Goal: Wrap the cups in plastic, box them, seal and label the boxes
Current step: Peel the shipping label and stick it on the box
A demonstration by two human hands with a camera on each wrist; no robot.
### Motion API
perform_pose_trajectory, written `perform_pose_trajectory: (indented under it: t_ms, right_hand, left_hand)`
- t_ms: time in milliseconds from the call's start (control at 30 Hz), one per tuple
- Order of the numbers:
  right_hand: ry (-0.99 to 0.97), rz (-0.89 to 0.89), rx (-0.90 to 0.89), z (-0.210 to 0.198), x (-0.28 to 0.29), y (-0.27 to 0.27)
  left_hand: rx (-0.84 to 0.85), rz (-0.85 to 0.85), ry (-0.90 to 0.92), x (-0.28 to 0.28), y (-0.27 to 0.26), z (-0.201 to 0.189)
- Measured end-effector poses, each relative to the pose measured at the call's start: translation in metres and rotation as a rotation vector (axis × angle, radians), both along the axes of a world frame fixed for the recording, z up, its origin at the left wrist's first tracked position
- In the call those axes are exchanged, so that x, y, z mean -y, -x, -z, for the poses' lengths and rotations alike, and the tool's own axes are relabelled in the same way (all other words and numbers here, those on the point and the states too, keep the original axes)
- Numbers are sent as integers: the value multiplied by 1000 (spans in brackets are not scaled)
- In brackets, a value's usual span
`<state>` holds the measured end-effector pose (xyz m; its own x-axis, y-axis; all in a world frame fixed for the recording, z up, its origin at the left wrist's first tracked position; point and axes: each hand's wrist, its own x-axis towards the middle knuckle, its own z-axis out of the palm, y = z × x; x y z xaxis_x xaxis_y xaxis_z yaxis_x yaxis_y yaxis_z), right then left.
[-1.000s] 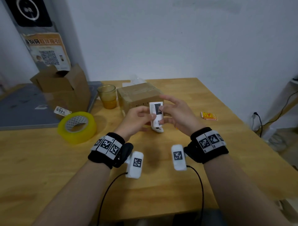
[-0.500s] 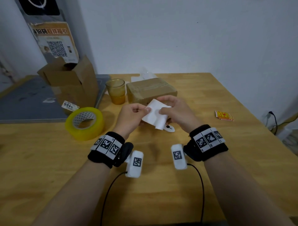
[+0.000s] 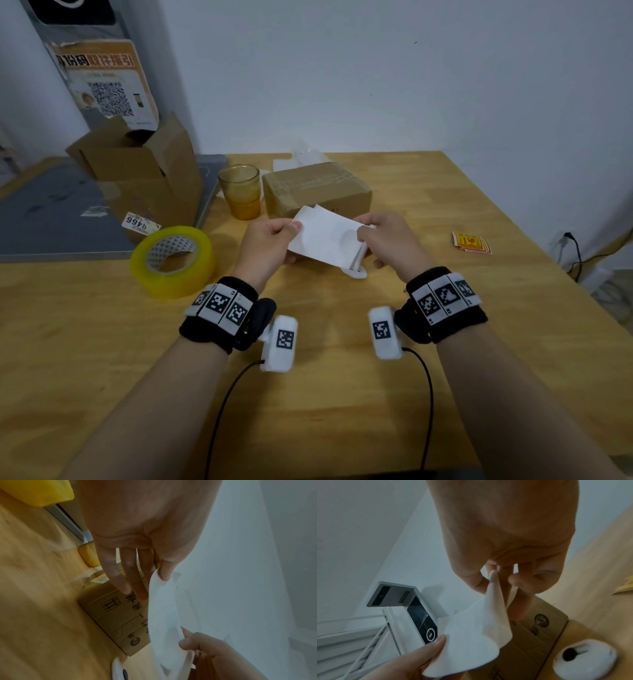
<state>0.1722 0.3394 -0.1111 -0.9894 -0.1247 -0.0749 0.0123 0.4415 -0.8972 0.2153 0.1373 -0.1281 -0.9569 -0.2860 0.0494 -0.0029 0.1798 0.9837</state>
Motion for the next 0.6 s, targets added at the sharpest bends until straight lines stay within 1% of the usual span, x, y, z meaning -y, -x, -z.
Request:
perform_pose_trajectory:
  t_ms: [100, 167, 233, 300, 467, 533, 600]
  right_hand:
    - [-35, 79, 19, 2, -21, 3]
    - [-119, 140, 17, 5, -43, 6]
    - [-263, 192, -1, 8, -68, 7]
    - [-401, 236, 8, 8, -91, 4]
    - [-743, 346, 65, 5, -134, -7]
    - [-779, 366, 86, 4, -140, -10]
    - [-757, 355, 89, 1, -140, -11]
  left_hand:
    - [-33, -31, 27, -10, 2, -2]
    - [-62, -46, 90, -17, 5, -1]
    - [-51, -17, 147, -27, 5, -2]
    - [-28, 32, 159, -40, 5, -2]
    - [6, 87, 85, -70, 6, -4]
    - [5, 97, 73, -79, 8, -3]
    - [2, 111, 60, -85, 8, -3]
